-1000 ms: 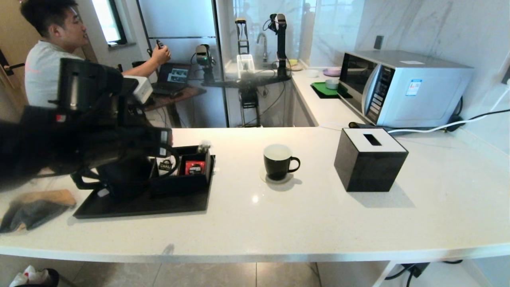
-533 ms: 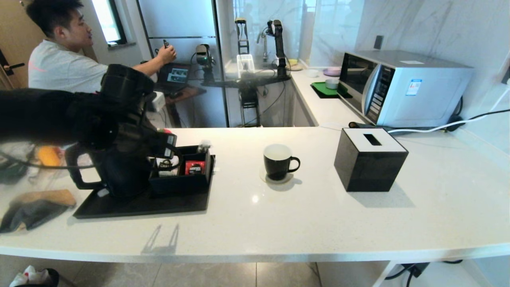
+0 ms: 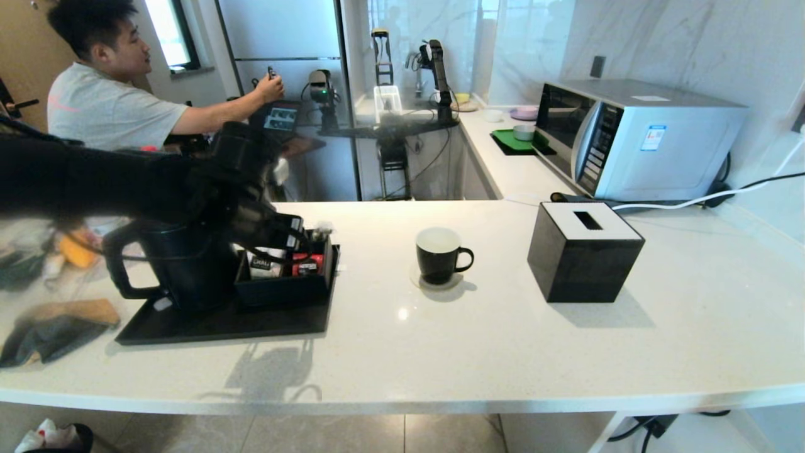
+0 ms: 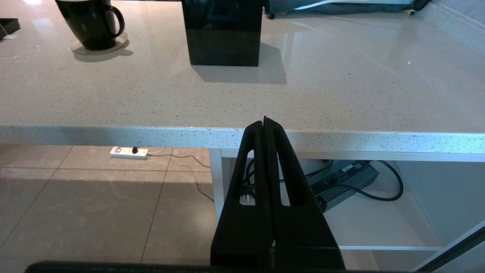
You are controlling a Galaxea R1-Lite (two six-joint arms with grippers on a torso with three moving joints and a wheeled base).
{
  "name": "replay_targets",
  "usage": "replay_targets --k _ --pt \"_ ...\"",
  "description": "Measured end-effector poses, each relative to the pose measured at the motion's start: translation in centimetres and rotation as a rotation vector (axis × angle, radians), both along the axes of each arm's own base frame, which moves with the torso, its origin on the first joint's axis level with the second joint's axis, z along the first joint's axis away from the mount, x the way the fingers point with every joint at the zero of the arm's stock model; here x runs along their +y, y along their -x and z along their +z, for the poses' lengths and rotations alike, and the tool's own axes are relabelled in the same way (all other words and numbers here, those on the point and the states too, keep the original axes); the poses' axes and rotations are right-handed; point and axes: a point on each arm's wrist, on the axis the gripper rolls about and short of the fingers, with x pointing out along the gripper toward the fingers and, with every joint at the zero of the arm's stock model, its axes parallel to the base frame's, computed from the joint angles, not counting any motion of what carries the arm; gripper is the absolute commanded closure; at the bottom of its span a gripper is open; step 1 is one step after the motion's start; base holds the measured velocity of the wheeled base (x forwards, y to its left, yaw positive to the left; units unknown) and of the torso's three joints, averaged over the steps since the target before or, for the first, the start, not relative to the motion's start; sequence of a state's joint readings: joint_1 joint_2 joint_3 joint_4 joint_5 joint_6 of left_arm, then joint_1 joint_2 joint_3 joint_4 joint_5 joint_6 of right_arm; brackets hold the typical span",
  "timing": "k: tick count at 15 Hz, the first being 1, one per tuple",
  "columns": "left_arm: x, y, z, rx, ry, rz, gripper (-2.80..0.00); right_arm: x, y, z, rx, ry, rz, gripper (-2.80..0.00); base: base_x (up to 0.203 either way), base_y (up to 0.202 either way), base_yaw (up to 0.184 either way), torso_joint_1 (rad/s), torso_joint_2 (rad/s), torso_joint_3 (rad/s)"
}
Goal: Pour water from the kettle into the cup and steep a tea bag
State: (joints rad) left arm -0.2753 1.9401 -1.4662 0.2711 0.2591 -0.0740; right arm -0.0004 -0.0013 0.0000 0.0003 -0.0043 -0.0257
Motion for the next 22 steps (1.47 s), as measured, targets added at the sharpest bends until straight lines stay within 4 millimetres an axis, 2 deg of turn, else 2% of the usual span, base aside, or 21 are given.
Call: replay_targets --k 5,9,16,22 --pt "-1.7 -3.6 -0.5 -0.046 0.051 0.01 -2.8 0.0 0.0 0.0 0.0 0.0 -0.001 0.0 0.0 0.0 0.0 0.0 0.0 0.0" --pt "-2.5 -6.4 -1.9 -0.136 0.089 0.002 -2.8 0.0 0.0 0.0 0.0 0.0 0.0 0.0 0.0 0.0 0.0 0.0 0.0 0.0" --pt "-2.3 -8.5 -4.9 -0.132 0.085 0.017 -2.8 0.0 0.0 0.0 0.0 0.001 -0.001 0.0 0.0 0.0 0.0 0.0 0.0 0.0" --pt "-2.3 -9.8 -5.4 -0.149 0.084 0.021 -2.8 0.0 0.0 0.0 0.0 0.0 0.0 0.0 0.0 0.0 0.0 0.0 0.0 0.0"
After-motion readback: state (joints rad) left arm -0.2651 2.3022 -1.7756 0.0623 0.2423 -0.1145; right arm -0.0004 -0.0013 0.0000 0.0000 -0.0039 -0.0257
